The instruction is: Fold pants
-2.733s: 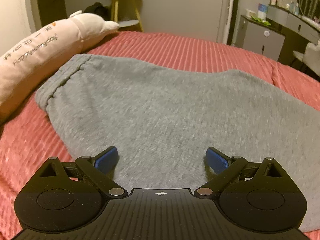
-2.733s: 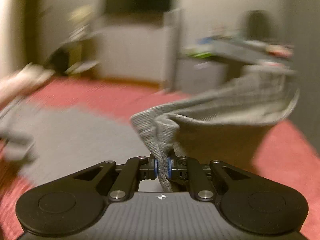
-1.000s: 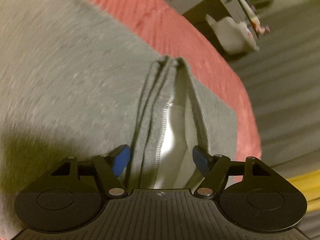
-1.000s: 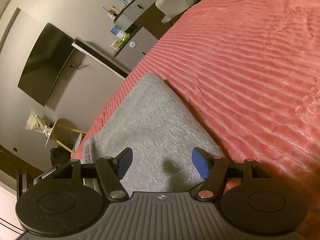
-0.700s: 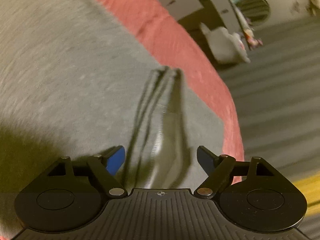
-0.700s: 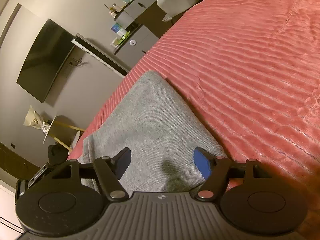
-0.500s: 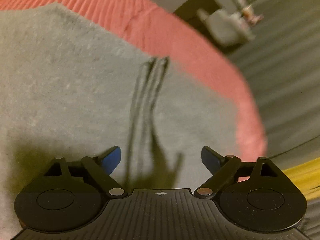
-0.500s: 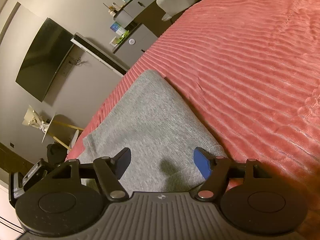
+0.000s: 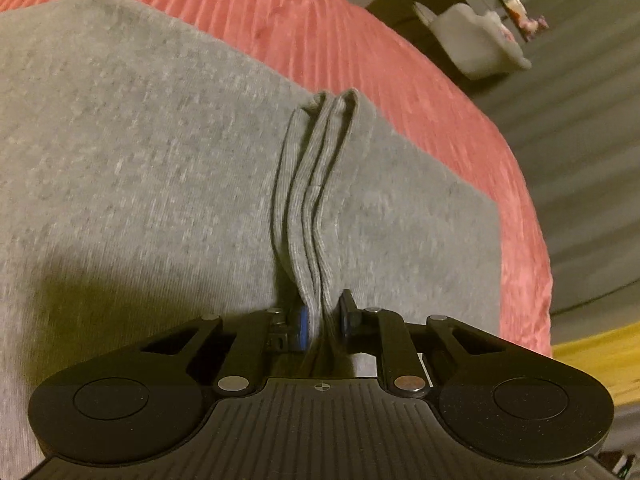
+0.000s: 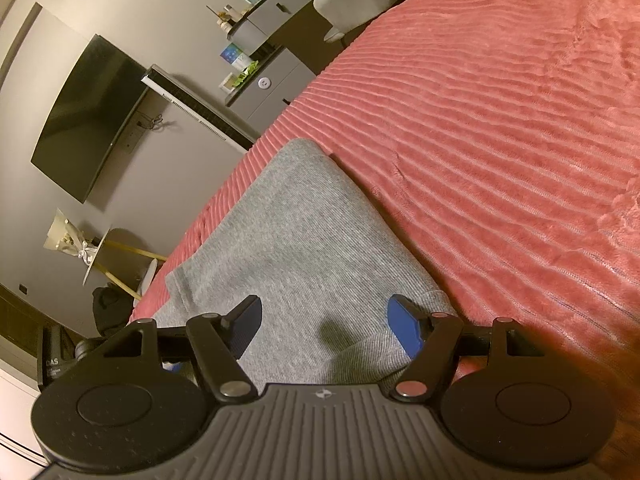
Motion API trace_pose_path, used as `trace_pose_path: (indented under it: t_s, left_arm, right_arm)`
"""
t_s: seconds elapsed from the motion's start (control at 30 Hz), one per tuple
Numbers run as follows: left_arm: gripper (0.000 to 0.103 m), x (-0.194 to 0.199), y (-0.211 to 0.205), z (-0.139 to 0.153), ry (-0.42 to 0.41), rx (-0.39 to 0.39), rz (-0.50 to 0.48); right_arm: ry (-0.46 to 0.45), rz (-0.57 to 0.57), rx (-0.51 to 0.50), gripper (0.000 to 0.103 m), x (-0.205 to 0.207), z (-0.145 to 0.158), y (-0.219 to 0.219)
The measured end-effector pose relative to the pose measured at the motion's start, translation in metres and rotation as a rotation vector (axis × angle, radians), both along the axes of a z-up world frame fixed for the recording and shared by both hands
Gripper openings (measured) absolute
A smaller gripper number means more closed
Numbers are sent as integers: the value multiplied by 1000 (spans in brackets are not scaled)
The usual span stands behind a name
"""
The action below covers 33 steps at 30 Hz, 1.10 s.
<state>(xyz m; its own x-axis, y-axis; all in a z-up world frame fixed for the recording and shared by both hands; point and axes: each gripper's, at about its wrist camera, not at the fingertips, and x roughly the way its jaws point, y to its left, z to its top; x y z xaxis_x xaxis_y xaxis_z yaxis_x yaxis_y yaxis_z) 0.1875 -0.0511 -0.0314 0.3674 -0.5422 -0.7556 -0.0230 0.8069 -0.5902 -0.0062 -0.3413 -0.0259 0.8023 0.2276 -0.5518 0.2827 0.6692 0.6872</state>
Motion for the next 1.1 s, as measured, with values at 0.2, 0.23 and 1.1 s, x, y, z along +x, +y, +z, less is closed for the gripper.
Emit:
trace_pose_path:
  t_s: [0.2, 0.23, 1.1]
  left_arm:
    - [16, -5, 2, 37, -94, 28, -56]
    - [16, -7, 5, 44, -113, 38, -57]
    - [43, -55, 48, 20, -84, 174, -24]
  right_arm:
    - [0, 59, -113, 70, -6, 15, 8]
    - [1, 66, -128, 70, -8, 17, 9]
    - [80, 187, -436, 44, 22, 40, 63]
